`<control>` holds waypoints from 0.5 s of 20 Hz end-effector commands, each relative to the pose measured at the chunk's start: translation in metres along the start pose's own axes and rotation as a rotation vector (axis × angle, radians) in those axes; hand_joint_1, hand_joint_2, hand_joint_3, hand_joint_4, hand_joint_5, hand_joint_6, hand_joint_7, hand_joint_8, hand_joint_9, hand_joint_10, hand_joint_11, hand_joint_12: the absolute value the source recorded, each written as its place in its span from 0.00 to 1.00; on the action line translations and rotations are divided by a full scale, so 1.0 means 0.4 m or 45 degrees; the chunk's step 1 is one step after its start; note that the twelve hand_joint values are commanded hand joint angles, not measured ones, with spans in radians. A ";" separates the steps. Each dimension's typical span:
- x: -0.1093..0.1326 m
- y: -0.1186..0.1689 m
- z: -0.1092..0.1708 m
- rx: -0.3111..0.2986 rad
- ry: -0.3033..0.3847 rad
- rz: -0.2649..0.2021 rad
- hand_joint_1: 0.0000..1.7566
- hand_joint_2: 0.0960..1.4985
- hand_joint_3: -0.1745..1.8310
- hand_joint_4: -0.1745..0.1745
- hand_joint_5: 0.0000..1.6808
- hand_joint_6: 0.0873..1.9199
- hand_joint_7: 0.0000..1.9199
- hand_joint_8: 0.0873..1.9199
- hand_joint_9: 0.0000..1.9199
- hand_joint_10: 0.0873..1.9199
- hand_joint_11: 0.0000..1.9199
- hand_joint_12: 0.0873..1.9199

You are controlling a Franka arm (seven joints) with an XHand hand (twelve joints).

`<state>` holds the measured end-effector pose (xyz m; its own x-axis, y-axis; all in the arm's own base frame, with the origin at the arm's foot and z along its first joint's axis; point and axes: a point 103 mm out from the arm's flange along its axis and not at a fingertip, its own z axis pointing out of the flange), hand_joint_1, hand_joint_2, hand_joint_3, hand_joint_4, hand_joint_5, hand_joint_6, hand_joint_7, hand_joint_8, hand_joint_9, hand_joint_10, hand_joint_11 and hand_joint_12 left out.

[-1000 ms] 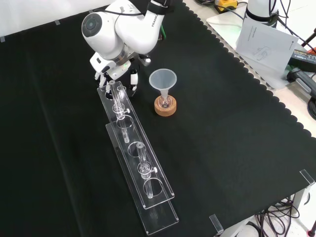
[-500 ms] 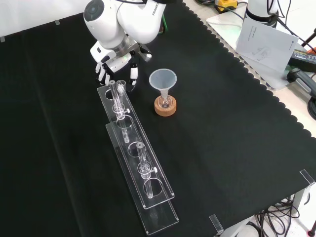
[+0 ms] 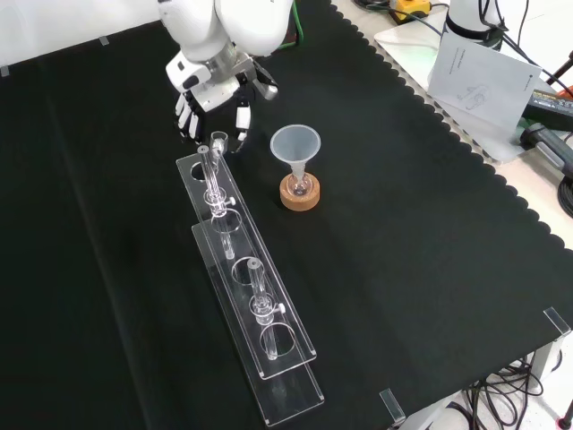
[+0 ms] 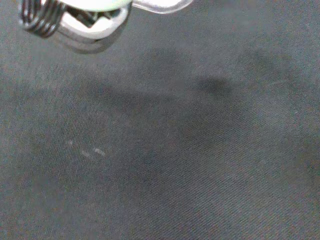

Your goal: Pick up the weighing funnel.

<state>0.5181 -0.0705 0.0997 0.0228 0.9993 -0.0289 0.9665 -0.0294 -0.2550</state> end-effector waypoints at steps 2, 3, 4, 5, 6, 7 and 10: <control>-0.045 -0.027 -0.045 -0.073 0.062 0.026 0.63 0.43 0.40 1.00 0.72 0.38 0.35 0.31 0.52 0.18 0.37 0.58; -0.049 -0.031 -0.051 -0.086 0.076 0.027 0.63 0.43 0.40 1.00 0.72 0.38 0.35 0.31 0.52 0.18 0.37 0.58; -0.052 -0.036 -0.057 -0.096 0.091 0.031 0.63 0.43 0.40 1.00 0.72 0.38 0.35 0.31 0.52 0.18 0.37 0.58; -0.054 -0.041 -0.062 -0.103 0.091 0.031 0.63 0.43 0.40 1.00 0.72 0.38 0.35 0.31 0.52 0.18 0.37 0.58; -0.055 -0.046 -0.068 -0.109 0.091 0.032 0.63 0.43 0.40 1.00 0.72 0.38 0.35 0.31 0.52 0.18 0.38 0.58; -0.057 -0.050 -0.073 -0.113 0.091 0.034 0.63 0.43 0.40 1.00 0.72 0.38 0.35 0.31 0.52 0.17 0.38 0.58; -0.066 -0.064 -0.094 -0.116 0.096 0.036 0.63 0.43 0.40 1.00 0.72 0.38 0.35 0.31 0.52 0.17 0.38 0.57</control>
<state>0.5084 -0.0880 0.1319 0.0594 0.9978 0.0291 0.9823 -0.0532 -0.1796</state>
